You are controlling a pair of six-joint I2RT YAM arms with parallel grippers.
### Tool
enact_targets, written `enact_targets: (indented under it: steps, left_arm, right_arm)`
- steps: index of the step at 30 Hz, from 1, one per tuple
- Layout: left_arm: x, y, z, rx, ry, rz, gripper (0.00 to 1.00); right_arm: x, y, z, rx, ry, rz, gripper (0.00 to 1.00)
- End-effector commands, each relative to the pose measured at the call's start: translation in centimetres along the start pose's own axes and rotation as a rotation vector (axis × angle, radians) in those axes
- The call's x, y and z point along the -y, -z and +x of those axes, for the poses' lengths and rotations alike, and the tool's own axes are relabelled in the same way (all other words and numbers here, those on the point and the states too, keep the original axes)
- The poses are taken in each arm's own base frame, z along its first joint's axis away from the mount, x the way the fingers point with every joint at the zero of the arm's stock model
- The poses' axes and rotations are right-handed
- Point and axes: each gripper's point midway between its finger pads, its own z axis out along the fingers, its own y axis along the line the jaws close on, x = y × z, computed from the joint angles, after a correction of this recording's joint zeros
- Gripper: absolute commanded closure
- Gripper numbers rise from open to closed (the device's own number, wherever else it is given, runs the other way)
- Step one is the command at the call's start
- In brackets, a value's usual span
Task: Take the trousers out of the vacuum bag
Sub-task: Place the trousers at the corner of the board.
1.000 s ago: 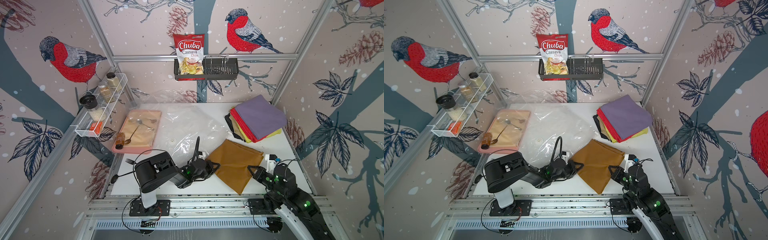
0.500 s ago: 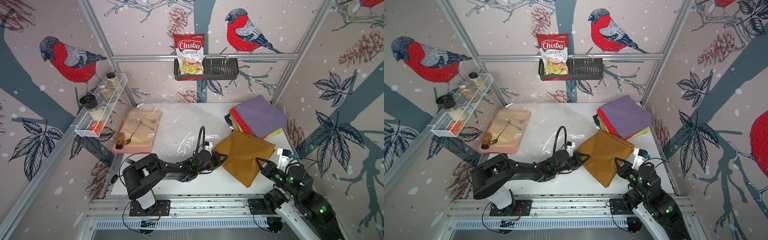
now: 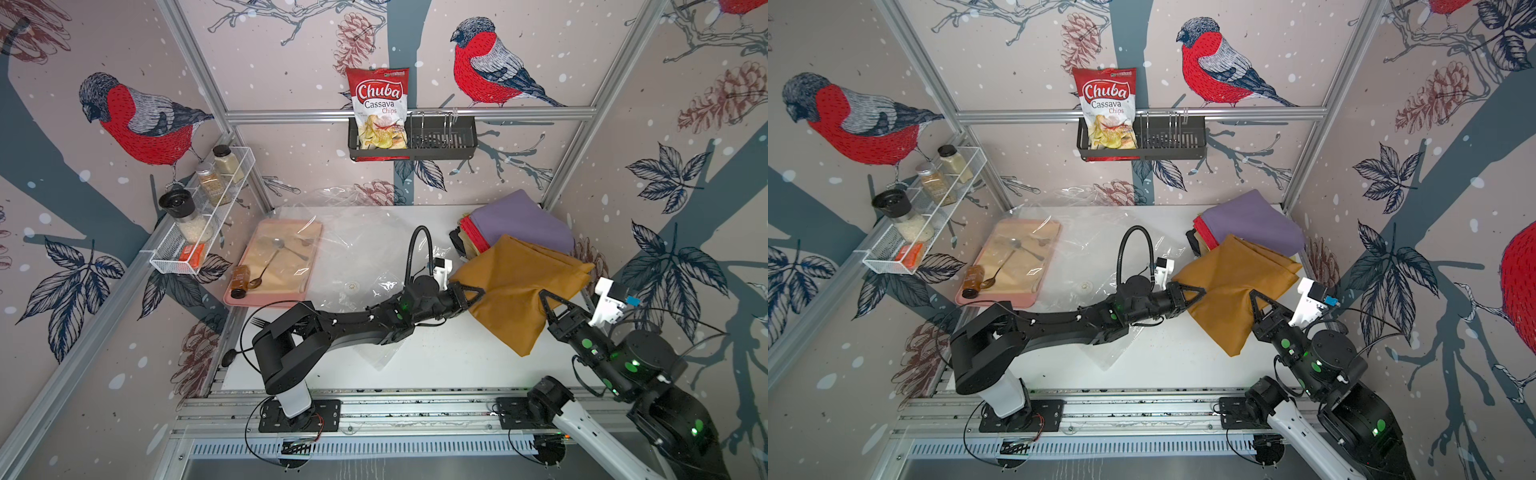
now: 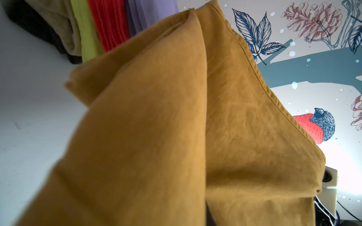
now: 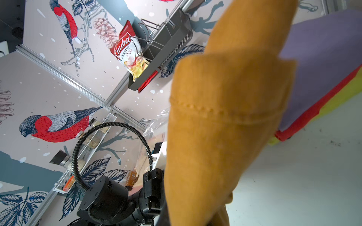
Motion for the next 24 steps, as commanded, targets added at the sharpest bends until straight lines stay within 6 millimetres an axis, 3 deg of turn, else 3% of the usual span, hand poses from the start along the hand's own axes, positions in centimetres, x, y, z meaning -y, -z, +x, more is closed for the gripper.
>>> enact_targets:
  steps: [1, 7, 12, 20, 24]
  left_arm:
    - [2.7, -0.9, -1.9, -0.016, -0.122, 0.051, 1.0]
    - [6.2, -3.0, -6.9, 0.023, -0.277, 0.045, 1.0]
    - [8.1, -4.8, -10.0, 0.037, -0.34, 0.075, 1.0]
    - [8.0, -6.3, -14.4, 0.082, -0.382, 0.085, 1.0]
    - [7.8, -6.9, -16.8, 0.106, -0.403, 0.085, 1.0]
  right_arm:
    - [-2.0, -0.3, -3.5, 0.156, 0.02, -0.05, 1.0]
    - [-3.3, -1.0, -6.5, 0.279, 0.108, -0.018, 1.0]
    - [-4.5, -2.5, -7.9, 0.326, 0.178, 0.032, 1.0]
    - [-5.0, -6.9, -8.3, 0.316, 0.258, 0.121, 1.0]
    - [-2.6, -9.8, -9.9, 0.285, 0.216, 0.098, 1.0]
